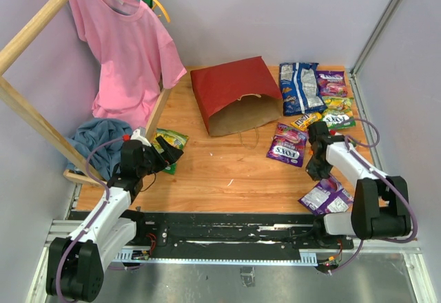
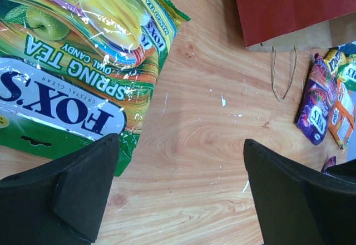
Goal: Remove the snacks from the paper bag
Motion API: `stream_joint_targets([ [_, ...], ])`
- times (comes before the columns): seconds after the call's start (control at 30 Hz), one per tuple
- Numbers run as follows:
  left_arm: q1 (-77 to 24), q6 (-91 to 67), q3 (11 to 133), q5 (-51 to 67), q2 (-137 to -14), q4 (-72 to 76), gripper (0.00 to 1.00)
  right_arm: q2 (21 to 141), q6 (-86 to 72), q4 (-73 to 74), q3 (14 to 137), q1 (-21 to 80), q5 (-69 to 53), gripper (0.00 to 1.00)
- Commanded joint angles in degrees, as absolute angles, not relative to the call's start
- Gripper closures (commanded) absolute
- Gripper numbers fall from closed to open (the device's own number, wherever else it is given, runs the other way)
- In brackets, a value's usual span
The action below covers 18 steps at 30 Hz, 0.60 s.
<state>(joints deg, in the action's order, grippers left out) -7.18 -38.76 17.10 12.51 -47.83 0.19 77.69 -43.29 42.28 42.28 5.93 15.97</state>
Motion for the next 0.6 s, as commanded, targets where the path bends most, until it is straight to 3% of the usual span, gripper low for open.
stream_joint_targets([
  [0.0, -6.7, -37.9, 17.9, 12.8, -47.2, 0.3, 0.03, 75.6, -44.7, 42.1, 44.9, 6.5, 15.4, 0.99],
  [0.1, -6.7, -37.6, 18.3, 12.6, -46.6, -0.5, 0.03, 75.8, -44.4, 44.4, 46.4, 6.5, 14.8, 0.98],
  [0.13, -6.7, -37.7, 18.2, 12.5, -46.5, -0.7, 0.03, 75.9, -44.2, 45.7, 46.8, 6.5, 14.3, 0.91],
  [0.23, -6.7, -38.0, 18.0, 12.7, -46.3, -0.4, 0.03, 76.1, -43.7, 49.9, 47.7, 8.7, 14.9, 0.51],
  [0.3, -6.7, -38.2, 17.8, 13.0, -46.4, -0.1, 0.03, 75.6, -44.8, 53.4, 48.4, 11.8, 17.0, 0.33],
  [0.4, -6.7, -38.5, 17.7, 13.2, -46.5, 0.3, 0.03, 73.8, -47.3, 57.3, 49.0, 15.6, 18.8, 0.29],
  [0.57, -6.7, -38.8, 17.2, 13.8, -46.7, 0.9, 0.03, 73.2, -48.6, 58.3, 47.0, 17.1, 18.4, 0.33],
])
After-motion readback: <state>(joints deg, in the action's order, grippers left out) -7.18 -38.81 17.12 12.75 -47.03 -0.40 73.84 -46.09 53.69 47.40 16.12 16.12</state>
